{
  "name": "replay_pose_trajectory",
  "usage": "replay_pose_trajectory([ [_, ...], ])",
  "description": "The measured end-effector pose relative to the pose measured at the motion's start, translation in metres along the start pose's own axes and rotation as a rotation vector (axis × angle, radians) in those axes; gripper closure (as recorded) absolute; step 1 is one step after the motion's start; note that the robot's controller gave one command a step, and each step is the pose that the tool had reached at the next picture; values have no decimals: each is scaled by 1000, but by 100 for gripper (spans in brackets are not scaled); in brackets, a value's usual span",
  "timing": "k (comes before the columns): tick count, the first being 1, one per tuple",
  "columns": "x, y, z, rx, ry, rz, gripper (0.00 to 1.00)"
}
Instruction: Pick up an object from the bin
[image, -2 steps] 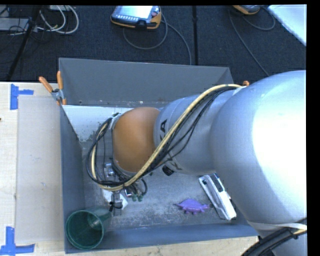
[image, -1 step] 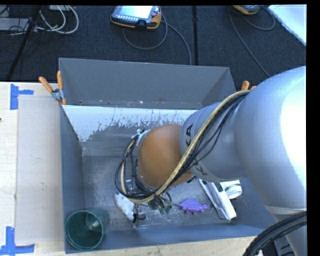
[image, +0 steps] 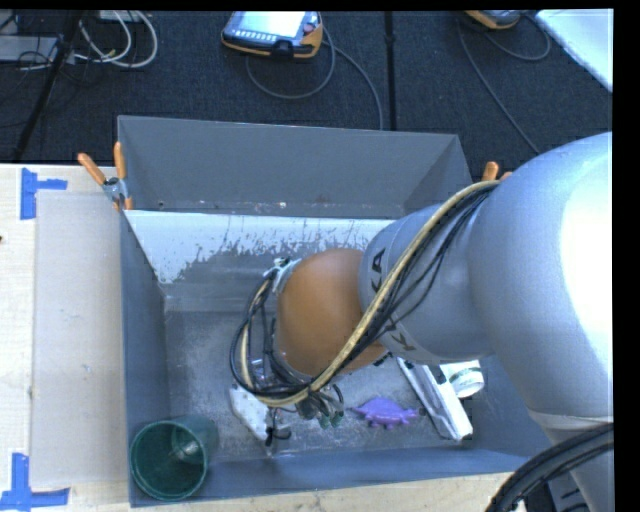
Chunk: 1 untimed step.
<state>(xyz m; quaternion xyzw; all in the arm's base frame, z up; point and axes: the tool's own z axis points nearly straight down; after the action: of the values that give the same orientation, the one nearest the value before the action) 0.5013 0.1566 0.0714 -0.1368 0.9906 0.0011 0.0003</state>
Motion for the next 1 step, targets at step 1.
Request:
replay_pose_trajectory([
  [1, -8, 4, 0, 0, 0, 2, 100],
])
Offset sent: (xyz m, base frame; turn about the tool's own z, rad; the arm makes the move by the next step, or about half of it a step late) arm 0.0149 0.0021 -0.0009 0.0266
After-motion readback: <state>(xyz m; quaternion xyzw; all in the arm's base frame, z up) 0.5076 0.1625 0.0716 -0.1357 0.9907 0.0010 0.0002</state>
